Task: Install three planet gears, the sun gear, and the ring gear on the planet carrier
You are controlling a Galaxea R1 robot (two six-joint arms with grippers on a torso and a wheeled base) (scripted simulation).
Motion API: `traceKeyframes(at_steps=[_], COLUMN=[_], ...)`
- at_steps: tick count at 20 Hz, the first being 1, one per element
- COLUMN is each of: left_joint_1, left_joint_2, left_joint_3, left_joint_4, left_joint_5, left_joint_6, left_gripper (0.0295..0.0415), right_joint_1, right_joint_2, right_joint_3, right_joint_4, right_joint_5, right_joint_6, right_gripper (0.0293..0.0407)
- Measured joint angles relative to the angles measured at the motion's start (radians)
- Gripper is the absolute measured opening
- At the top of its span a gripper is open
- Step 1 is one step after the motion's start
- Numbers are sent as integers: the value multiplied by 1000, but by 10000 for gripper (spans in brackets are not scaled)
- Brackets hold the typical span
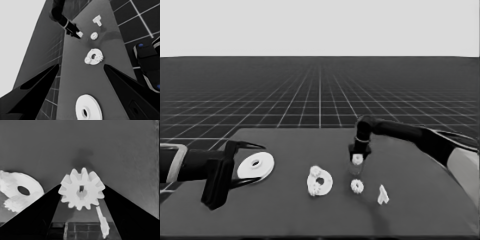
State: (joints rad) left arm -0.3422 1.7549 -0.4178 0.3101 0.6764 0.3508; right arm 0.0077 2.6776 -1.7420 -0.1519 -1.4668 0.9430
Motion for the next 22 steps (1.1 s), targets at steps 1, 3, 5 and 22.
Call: traceKeyframes(at_steps=[1, 3, 5, 22], left_joint_1=[0, 0, 0, 0], left_joint_2=[0, 0, 0, 0], left_joint_3=[0, 0, 0, 0], left_joint_4=[0, 0, 0, 0], left_joint_5=[0, 0, 0, 0], left_joint_6=[0, 0, 0, 0], left_gripper=[385, 385, 385, 385], right_joint_1=[9, 17, 20, -151], right_joint_2=[-1, -1, -1, 262], right_joint_3=[2, 4, 4, 97], right_joint_4=[8, 15, 18, -172], right_joint_5=[-5, -10, -12, -17], right_joint_6=[1, 1, 1, 367], right_gripper=[312, 312, 312, 312])
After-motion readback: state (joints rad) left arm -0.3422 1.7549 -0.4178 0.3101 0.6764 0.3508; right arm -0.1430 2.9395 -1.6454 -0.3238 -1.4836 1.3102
